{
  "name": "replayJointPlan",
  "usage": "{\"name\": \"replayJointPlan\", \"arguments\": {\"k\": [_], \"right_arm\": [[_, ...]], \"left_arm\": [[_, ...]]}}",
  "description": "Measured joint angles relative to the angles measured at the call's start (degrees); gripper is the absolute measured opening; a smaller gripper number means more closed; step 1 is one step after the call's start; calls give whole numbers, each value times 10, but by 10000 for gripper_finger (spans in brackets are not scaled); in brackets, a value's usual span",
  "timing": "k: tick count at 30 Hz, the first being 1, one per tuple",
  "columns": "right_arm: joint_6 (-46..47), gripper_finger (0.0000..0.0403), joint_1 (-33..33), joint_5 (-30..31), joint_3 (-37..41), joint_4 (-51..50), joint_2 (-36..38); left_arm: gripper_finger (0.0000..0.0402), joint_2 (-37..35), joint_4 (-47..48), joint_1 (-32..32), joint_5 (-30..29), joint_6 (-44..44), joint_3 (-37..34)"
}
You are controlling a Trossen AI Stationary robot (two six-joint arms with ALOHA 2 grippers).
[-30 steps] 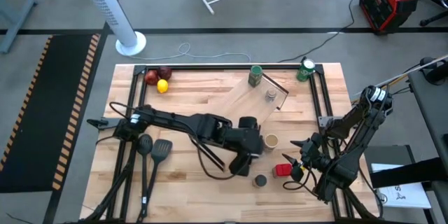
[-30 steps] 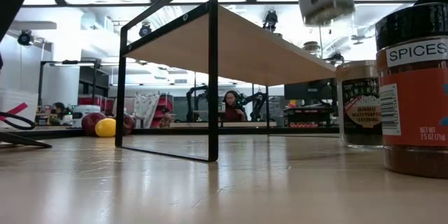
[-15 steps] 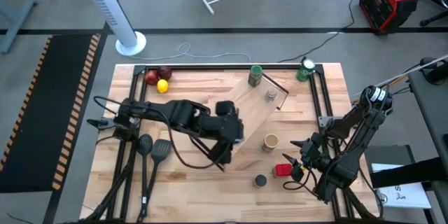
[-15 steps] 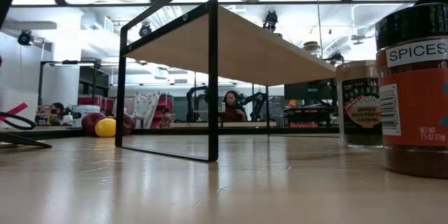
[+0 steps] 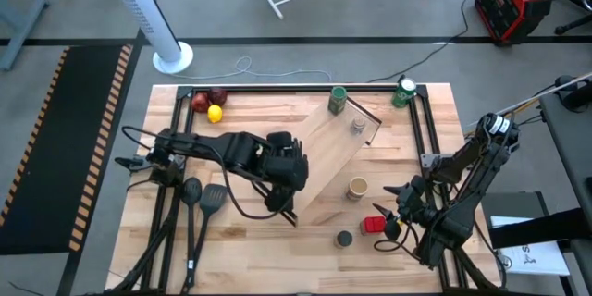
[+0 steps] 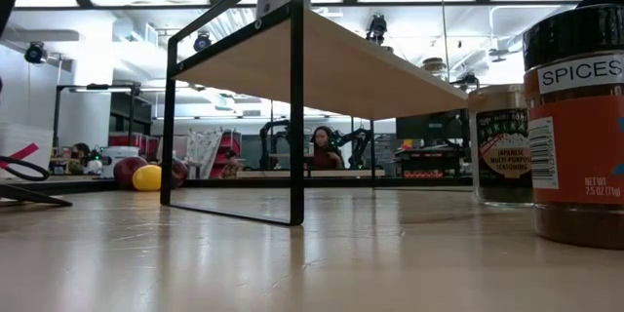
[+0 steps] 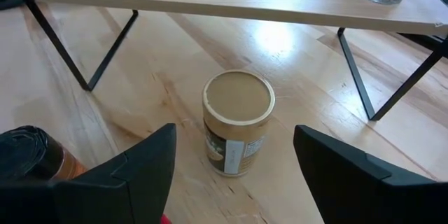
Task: Shelf spices
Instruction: Put the white seasoning bottle on the shelf
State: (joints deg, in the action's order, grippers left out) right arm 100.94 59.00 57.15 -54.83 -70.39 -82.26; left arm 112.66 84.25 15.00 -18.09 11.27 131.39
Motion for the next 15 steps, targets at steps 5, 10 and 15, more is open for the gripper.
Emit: {"name": "replayJointPlan", "arguments": {"k": [5, 10, 15], "right_arm": [[-5, 257, 0, 0, 0, 5, 0], [-6, 250, 0, 0, 0, 7, 0], [-7, 255, 0, 0, 0, 8, 0]], "left_arm": [[190, -2, 15, 0, 1, 3, -21], [190, -7, 22, 0, 2, 8, -22], [190, -31, 17, 0, 1, 20, -34]]}}
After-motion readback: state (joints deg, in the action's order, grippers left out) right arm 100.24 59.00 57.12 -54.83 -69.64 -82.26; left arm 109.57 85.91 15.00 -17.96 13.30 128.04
